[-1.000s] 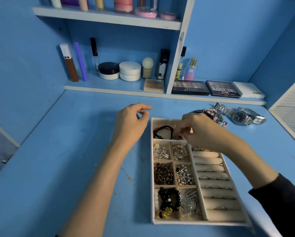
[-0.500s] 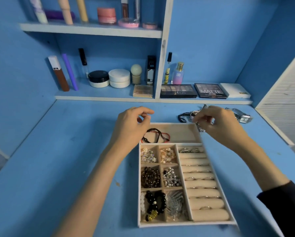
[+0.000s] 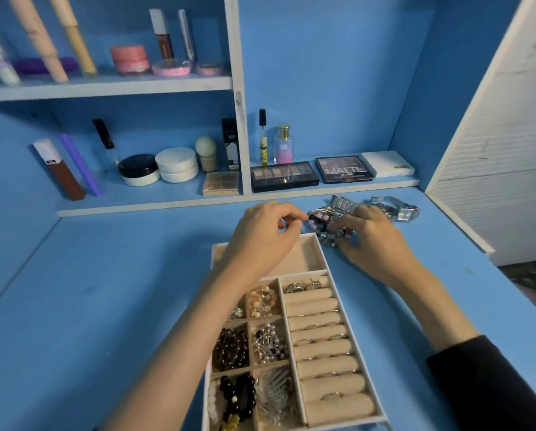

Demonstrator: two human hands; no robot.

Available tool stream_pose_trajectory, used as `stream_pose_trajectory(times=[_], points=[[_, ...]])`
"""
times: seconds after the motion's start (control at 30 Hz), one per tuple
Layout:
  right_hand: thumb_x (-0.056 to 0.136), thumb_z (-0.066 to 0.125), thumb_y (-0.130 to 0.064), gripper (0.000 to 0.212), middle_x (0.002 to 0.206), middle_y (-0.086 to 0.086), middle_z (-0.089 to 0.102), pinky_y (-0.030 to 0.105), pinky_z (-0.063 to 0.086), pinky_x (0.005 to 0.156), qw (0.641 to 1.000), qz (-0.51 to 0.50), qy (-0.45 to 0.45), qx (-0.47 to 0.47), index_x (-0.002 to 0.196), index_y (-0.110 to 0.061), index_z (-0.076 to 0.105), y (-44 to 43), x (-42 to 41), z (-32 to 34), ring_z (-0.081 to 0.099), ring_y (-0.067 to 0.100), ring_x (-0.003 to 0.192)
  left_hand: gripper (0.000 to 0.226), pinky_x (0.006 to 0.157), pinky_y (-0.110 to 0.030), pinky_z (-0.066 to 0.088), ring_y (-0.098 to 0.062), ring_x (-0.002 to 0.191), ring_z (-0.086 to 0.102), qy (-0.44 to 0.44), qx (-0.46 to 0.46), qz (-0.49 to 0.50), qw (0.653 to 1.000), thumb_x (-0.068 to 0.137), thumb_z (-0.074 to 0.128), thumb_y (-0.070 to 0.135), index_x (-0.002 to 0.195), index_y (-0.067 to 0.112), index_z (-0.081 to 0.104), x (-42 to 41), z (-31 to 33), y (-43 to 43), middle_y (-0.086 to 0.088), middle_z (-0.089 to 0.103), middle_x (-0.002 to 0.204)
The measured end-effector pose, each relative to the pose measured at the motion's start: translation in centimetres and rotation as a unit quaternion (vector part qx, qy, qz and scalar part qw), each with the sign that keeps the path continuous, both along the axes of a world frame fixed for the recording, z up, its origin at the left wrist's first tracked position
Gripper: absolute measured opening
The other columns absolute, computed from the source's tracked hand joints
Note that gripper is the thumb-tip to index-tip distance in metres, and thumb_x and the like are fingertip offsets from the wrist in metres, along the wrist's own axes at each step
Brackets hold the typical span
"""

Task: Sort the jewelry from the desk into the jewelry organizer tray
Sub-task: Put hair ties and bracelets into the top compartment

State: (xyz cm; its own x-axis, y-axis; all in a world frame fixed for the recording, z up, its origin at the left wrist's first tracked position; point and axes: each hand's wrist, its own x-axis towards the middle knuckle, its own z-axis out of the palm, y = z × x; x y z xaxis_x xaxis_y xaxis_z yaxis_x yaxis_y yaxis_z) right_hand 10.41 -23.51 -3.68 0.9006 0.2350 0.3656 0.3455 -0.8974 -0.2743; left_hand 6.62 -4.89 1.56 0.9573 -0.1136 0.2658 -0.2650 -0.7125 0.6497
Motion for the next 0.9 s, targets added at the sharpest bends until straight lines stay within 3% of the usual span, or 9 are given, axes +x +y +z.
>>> stream_pose_trajectory(times=[0.07,0.17,0.4,0.47,0.6,0.73,0.77,0.83,0.9], points=[[0.077,0.065,-0.014,0.018,0.093,0.01,0.057,0.035,0.041,0.07,1.0,0.002,0.003,-0.014,0.094,-0.015,0.069,0.0,0.0,0.1,0.048,0.032,0.097,0.019,0.062,-0.01,0.04,0.002,0.063,0.052,0.003,0.005,-0.006,1.0,0.09,0.053,0.019,0.096,0.027,0.069,0.0,-0.1,-0.2,0.016,0.06,0.08],[0.078,0.063,-0.018,0.021,0.1,0.009,0.055,0.034,0.04,0.077,0.999,0.007,0.015,-0.028,0.1,-0.017,0.066,-0.2,-0.1,0.2,0.046,0.03,0.104,0.019,0.066,0.001,0.035,-0.002,0.082,0.055,0.005,0.011,-0.012,1.0,0.09,0.054,0.02,0.097,0.026,0.07,0.2,-0.4,-0.5,0.013,0.064,0.087],[0.078,0.066,-0.022,0.016,0.09,-0.003,0.044,0.028,0.032,0.07,0.999,0.027,0.032,0.003,0.092,-0.016,0.062,-0.4,-0.1,0.1,0.042,0.019,0.094,0.018,0.066,-0.002,0.034,-0.003,0.086,0.056,0.015,0.02,-0.005,1.0,0.09,0.053,0.023,0.097,0.028,0.069,0.4,-0.8,-0.6,0.013,0.065,0.091],[0.079,0.067,-0.019,0.011,0.085,-0.005,0.046,0.03,0.037,0.069,0.996,0.042,0.045,0.066,0.087,-0.015,0.062,-0.6,0.0,0.1,0.042,0.015,0.085,0.018,0.065,-0.003,0.036,-0.002,0.084,0.056,0.013,0.019,-0.005,1.0,0.09,0.053,0.023,0.097,0.029,0.069,0.4,-0.9,-0.6,0.013,0.065,0.091],[0.083,0.066,-0.013,0.007,0.072,-0.003,0.056,0.021,0.039,0.06,0.972,0.02,0.022,0.234,0.081,-0.015,0.059,-0.8,0.1,0.5,0.051,0.015,0.066,0.018,0.054,-0.014,0.04,0.009,0.052,0.051,0.017,0.01,-0.005,1.0,0.091,0.052,0.022,0.096,0.029,0.068,0.3,-0.6,-0.6,0.022,0.055,0.079],[0.086,0.063,-0.011,0.005,0.07,0.007,0.06,0.033,0.053,0.06,0.924,-0.027,0.0,0.381,0.085,-0.012,0.058,-1.2,0.3,0.4,0.058,0.026,0.064,0.02,0.065,-0.004,0.037,-0.001,0.08,0.056,0.004,0.025,-0.005,1.0,0.09,0.053,0.019,0.099,0.026,0.069,0.8,-0.7,-1.0,0.016,0.062,0.086],[0.086,0.062,-0.01,0.005,0.071,0.01,0.06,0.029,0.053,0.058,0.912,-0.033,-0.007,0.409,0.086,-0.01,0.058,-1.2,0.3,0.5,0.058,0.023,0.062,0.02,0.067,-0.002,0.035,-0.004,0.082,0.056,0.002,0.033,-0.008,0.999,0.089,0.053,0.019,0.099,0.025,0.07,0.9,-0.7,-1.2,0.014,0.064,0.087],[0.086,0.062,-0.008,0.004,0.073,0.011,0.06,0.014,0.048,0.052,0.888,-0.037,-0.016,0.459,0.087,-0.007,0.058,-1.1,0.2,0.7,0.058,0.015,0.058,0.021,0.078,-0.011,0.039,-0.007,0.089,0.055,-0.008,0.07,-0.02,0.997,0.09,0.053,0.019,0.103,0.024,0.069,1.2,-1.0,-1.8,0.011,0.067,0.094],[0.086,0.061,-0.007,0.005,0.073,0.009,0.06,0.011,0.046,0.052,0.871,-0.035,-0.018,0.49,0.089,-0.003,0.058,-1.0,0.2,0.8,0.058,0.012,0.057,0.023,0.084,-0.025,0.04,-0.01,0.098,0.049,-0.015,0.13,-0.039,0.991,0.091,0.052,0.021,0.11,0.025,0.066,1.6,-1.4,-2.6,0.009,0.067,0.102]])
